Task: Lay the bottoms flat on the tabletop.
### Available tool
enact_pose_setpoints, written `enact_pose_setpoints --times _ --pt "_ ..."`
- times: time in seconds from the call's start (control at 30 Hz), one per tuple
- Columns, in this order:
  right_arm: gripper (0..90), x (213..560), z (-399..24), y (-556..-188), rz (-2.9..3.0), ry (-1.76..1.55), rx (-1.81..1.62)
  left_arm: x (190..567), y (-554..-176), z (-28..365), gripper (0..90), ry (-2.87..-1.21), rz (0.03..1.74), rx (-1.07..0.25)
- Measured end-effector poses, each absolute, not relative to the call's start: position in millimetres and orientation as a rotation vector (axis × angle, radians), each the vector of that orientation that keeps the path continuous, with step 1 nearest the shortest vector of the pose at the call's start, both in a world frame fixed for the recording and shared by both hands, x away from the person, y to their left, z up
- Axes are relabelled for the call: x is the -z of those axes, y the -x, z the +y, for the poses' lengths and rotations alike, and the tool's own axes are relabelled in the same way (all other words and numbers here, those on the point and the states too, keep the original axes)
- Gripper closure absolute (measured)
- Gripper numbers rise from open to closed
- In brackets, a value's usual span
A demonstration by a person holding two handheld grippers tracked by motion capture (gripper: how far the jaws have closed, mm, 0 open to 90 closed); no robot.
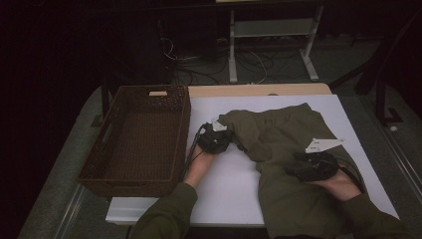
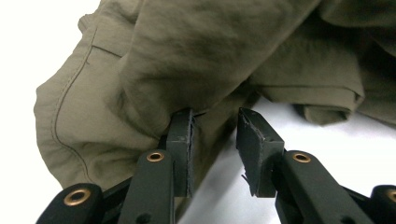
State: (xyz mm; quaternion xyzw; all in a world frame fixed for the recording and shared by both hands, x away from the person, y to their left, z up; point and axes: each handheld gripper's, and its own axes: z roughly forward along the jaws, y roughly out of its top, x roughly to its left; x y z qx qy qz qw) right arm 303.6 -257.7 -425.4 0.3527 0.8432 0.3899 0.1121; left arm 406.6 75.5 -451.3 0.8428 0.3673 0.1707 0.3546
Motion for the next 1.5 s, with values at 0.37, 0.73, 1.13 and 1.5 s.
enact_pose_setpoints --times 0.37,0.73,1.13,1.5 --pt "31.6 425.8 -256.4 -303.3 2.48 -1.032 -1.137 451.7 -410.5 80.2 88.5 -2.145 1.006 -0.422" --pt "31.6 424.9 -259.0 -303.5 2.472 -1.035 -1.145 445.4 -401.3 81.1 89.5 -2.135 0.982 -0.33" --pt "31.6 424.8 -260.6 -303.7 2.466 -1.04 -1.14 426.4 -361.9 88.0 89.5 -2.143 0.884 -0.225" --pt "31.6 425.0 -260.7 -303.7 2.465 -1.041 -1.136 420.8 -313.2 95.1 89.5 -2.18 0.786 -0.125"
